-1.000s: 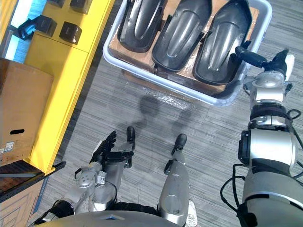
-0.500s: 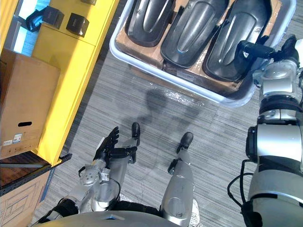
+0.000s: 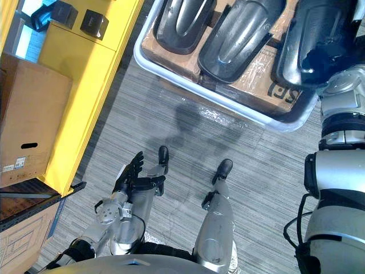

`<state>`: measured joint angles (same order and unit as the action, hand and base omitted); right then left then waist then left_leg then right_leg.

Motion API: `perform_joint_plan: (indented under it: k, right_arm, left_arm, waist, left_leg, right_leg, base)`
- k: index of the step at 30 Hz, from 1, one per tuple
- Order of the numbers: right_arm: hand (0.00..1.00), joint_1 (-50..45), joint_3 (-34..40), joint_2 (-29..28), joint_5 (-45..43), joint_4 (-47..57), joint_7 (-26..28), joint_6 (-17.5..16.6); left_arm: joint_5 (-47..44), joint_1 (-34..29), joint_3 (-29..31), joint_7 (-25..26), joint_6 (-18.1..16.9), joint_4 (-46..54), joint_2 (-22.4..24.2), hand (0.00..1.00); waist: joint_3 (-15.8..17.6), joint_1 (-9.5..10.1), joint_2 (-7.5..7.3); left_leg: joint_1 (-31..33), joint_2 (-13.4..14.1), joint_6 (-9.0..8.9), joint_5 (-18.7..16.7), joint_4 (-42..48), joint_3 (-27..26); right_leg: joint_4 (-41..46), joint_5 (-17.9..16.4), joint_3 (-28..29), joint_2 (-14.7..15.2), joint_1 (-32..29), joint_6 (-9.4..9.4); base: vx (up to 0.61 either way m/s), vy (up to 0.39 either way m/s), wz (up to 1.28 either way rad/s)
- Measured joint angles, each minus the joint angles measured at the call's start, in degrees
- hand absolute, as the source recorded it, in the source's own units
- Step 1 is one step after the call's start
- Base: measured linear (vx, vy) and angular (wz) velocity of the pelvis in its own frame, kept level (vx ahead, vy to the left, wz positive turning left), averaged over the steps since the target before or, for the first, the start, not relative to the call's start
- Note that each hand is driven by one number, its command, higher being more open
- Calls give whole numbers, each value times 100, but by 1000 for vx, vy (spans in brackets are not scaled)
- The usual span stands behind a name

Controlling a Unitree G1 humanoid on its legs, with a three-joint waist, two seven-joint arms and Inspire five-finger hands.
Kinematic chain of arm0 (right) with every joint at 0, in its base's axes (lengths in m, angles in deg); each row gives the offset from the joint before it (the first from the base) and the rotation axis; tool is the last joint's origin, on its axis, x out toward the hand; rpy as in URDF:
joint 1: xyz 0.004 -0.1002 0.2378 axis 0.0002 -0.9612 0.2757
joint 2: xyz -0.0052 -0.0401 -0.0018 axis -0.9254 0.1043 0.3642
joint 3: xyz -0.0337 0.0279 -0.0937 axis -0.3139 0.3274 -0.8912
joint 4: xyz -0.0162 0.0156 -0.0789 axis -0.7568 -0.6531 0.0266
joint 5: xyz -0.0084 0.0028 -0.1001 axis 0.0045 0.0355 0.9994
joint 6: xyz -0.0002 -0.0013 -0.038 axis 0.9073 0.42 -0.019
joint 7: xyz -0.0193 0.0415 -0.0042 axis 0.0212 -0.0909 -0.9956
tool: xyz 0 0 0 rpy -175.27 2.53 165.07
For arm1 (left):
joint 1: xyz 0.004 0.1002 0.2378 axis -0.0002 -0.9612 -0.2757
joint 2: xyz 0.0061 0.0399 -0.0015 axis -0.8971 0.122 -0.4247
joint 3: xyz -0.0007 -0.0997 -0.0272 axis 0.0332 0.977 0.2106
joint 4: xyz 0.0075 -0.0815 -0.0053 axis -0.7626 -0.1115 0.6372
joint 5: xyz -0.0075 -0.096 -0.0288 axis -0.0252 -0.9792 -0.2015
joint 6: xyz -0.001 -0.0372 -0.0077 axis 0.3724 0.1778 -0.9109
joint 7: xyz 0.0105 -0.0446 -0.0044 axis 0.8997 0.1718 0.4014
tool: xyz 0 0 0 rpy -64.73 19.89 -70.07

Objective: Walk over and take three plastic housings, then place them on the shelf

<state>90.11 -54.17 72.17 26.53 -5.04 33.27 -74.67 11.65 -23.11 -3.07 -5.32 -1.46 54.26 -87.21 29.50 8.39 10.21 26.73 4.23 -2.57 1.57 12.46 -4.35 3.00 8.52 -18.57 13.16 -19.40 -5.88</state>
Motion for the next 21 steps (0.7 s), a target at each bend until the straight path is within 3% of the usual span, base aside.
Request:
perform_joint_plan:
  k: [8,11,17,21]
  right_arm:
    - [0,-7,-236,2,46,-13,-142,-260]
    - [0,-13,-336,2,52,42,-437,-360]
    - [0,-639,-275,39,249,943,-709,-367]
    - [0,-1230,188,39,252,1646,-925,-367]
  left_arm:
    - [2,-3,22,-3,-9,16,-5,100]
    - [3,-45,63,1,-31,38,-15,100]
    - [-11,-314,201,-83,-50,705,-128,100]
    - [-376,-399,409,-271,-94,1354,-201,100]
  waist:
    - [0,46,0]
    - [0,26,0]
    - [7,-128,-13]
    - [37,-262,-82]
  left_leg:
    - [-1,15,-3,-1,24,30]
    - [-16,32,-4,-1,19,30]
    - [-287,65,-7,-1,-79,9]
    - [-596,70,-39,30,-281,-30]
  right_leg:
    - [-2,-8,-20,-21,34,12]
    - [-13,-7,-43,-39,63,13]
    - [-42,-6,-67,-41,311,14]
    - [-194,-7,-68,-69,590,15]
  base:
    - [-5,-5,2]
    - [8,-5,1]
    - [12,-7,3]
    - [3,-3,-1]
